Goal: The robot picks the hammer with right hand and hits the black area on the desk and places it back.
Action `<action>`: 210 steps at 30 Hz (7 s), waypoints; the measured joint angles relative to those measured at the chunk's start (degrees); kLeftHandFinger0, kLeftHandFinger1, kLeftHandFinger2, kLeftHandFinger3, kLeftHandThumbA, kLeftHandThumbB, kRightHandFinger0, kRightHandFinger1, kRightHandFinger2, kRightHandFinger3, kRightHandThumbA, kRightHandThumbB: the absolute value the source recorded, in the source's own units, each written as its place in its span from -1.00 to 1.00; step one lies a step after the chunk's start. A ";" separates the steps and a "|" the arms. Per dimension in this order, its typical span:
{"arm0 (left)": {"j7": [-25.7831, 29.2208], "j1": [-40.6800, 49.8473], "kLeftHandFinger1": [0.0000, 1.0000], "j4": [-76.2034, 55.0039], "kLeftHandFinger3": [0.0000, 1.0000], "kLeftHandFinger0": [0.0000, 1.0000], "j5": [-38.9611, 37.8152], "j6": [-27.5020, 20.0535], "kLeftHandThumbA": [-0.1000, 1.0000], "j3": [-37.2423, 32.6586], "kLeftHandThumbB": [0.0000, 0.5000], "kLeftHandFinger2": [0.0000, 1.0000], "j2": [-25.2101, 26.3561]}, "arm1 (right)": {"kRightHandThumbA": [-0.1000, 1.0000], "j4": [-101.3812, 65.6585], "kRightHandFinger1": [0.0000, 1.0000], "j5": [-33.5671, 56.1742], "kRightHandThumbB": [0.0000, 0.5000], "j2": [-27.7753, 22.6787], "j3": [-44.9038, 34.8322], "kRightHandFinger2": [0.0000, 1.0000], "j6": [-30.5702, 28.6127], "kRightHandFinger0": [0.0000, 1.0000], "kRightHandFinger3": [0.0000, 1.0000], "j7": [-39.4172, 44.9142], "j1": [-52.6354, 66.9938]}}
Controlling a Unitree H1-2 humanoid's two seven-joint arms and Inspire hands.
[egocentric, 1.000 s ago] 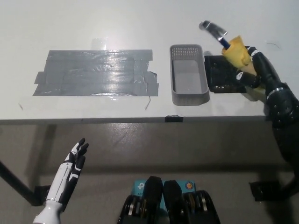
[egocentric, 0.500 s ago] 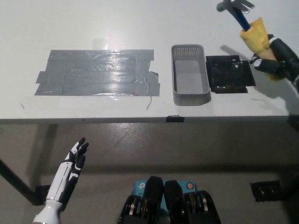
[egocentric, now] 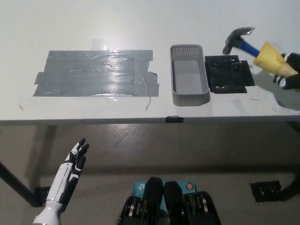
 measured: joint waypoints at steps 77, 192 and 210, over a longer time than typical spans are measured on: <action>-1.39 -0.08 1.00 -0.19 1.00 0.87 -1.17 -3.16 1.00 1.08 -0.68 1.00 0.71 | -1.00 14.12 0.28 -12.71 -0.25 1.40 12.59 0.92 -3.19 -0.76 0.05 1.44 -6.99; -1.48 -7.04 1.00 2.10 1.00 1.00 -0.93 -3.51 1.00 1.44 -0.33 1.00 0.67 | 1.00 -58.19 1.00 0.08 -0.06 29.97 -13.65 1.00 -20.64 1.00 1.00 -42.43 40.93; -2.03 -1.40 1.00 2.72 1.00 1.00 -1.05 -6.63 1.00 -0.17 -0.36 1.00 0.51 | 1.00 -27.35 1.00 10.19 -0.32 32.48 -14.20 1.00 -27.90 1.00 1.00 -41.18 48.54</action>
